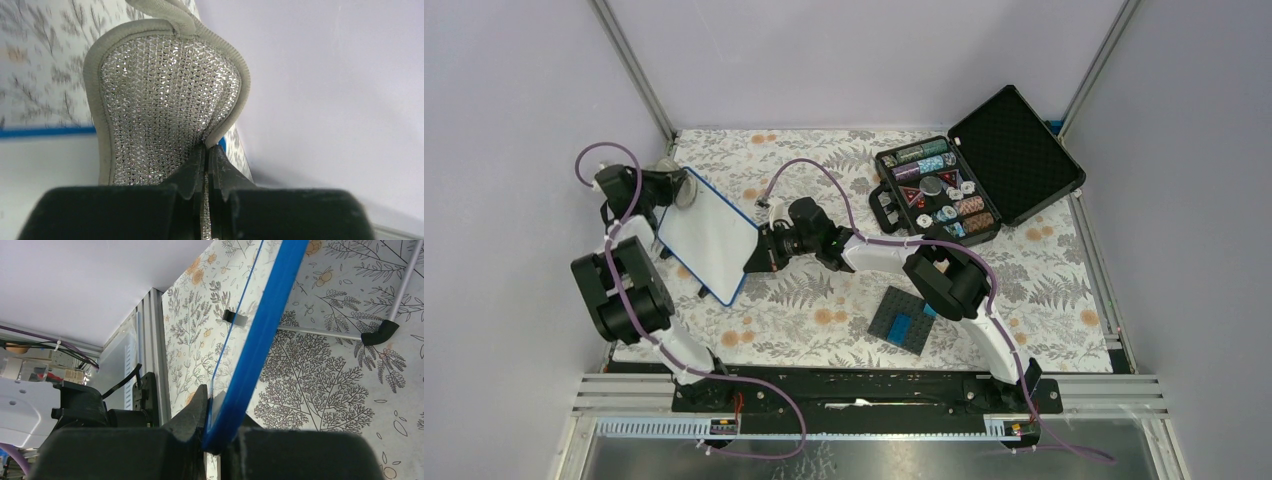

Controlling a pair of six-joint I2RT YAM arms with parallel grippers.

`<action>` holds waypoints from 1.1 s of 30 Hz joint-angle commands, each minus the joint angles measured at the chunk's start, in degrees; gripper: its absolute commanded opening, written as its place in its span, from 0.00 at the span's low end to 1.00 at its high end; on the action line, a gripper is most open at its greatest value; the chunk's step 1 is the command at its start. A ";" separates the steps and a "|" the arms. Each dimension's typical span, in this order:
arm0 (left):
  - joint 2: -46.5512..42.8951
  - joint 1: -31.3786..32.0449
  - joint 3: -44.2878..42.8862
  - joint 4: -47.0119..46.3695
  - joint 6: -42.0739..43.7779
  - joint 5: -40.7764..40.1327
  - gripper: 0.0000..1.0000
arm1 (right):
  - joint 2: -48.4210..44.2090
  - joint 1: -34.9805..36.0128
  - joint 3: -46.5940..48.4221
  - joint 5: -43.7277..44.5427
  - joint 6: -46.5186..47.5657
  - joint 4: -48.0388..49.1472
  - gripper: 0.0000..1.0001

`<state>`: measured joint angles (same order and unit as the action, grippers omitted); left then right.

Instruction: Erase the whiteboard

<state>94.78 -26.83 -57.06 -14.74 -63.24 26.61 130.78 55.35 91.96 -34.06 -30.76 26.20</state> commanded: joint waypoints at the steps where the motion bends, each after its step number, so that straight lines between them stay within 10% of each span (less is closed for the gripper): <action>1: 7.10 1.17 -6.66 2.53 2.29 -6.59 0.00 | -2.64 3.27 -0.71 -8.21 3.96 -0.60 0.00; 18: -12.29 10.64 20.92 -6.38 -5.79 0.67 0.00 | -5.10 3.36 -3.48 -11.41 3.30 3.02 0.00; 33: 11.50 5.24 -4.30 1.11 0.46 -1.38 0.00 | -3.59 3.45 -1.10 -9.79 3.85 -0.36 0.00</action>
<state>99.07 -23.59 -56.77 -24.21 -67.07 26.72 129.56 55.29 89.43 -33.56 -35.05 29.21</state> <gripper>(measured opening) 0.021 0.067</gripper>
